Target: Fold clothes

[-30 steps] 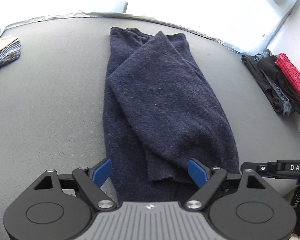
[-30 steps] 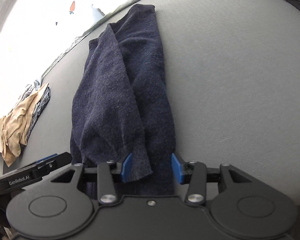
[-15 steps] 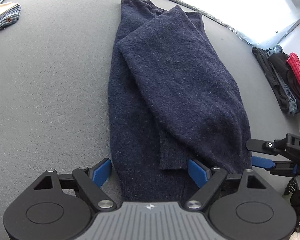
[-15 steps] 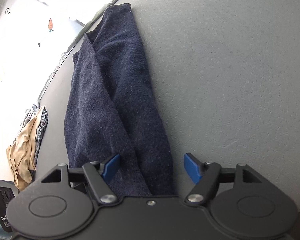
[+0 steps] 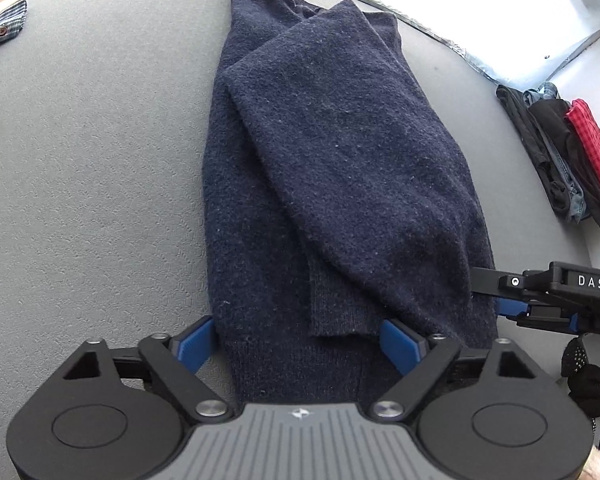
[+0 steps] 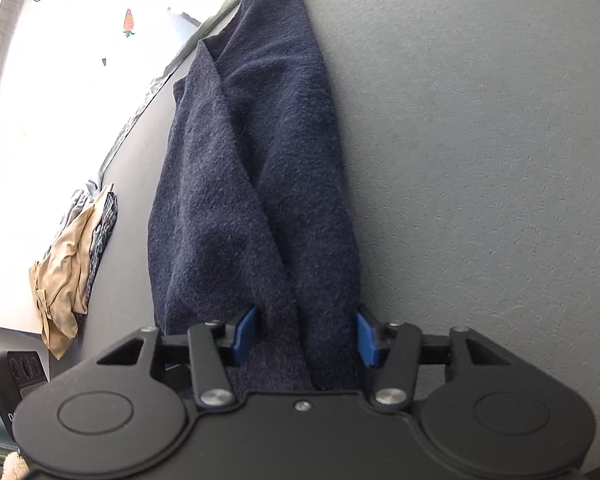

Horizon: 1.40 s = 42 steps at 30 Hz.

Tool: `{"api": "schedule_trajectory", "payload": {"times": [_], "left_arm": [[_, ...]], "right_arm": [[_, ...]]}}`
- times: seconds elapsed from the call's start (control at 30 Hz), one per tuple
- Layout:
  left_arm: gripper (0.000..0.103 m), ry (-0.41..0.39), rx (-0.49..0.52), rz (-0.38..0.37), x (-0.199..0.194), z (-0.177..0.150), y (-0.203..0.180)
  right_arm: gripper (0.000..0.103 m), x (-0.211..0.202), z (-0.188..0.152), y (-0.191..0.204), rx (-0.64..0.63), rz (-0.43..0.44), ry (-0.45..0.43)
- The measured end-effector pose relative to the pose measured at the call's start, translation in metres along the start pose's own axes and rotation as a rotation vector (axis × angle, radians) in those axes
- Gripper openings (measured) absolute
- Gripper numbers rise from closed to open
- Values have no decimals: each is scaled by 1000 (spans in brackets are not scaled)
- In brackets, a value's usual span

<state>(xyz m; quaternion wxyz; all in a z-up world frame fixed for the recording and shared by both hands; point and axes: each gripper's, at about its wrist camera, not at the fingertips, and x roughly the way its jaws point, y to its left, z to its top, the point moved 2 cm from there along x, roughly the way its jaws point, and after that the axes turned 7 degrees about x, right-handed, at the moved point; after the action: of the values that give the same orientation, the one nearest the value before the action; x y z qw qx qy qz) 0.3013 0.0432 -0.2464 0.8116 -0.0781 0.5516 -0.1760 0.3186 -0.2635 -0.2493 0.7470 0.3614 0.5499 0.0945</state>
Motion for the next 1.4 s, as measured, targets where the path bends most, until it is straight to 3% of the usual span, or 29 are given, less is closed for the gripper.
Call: {"api": "schedule_trajectory", "payload": {"times": [0.03,0.13,0.17,0.2,0.37,0.53,0.7,0.8,0.9,1.4], "left_arm": [[68,-9,-21,-3,-2,-1,4],[40,-35,-109,-15,-5,-6,19],[18,-39,-136,-14,-5,-7,24],[14,-42,-165,-21,-5,-8,28],[12,-108,-226,-103,-25,-6,26],[11,-165,-319,-248,-65,0,16],[11,-244,-401,-377,-115,-13,4],[11,-292,-429,-378,-125,-17,6],[11,-279,-515,-356,-111,-16,15],[11,-422,-479,-373,-115,68,17]], "right_arm": [[43,0,0,0,-2,7,3],[30,3,0,0,4,30,6],[25,3,0,-1,7,38,6],[22,3,0,-1,11,46,5],[19,-16,-2,8,-2,91,-42],[17,-54,-4,14,83,237,-84],[15,-100,-18,-1,280,435,-99],[15,-112,-24,-13,348,487,-116],[14,-102,-22,-23,428,510,-107],[13,-94,42,-6,439,619,-171]]}}
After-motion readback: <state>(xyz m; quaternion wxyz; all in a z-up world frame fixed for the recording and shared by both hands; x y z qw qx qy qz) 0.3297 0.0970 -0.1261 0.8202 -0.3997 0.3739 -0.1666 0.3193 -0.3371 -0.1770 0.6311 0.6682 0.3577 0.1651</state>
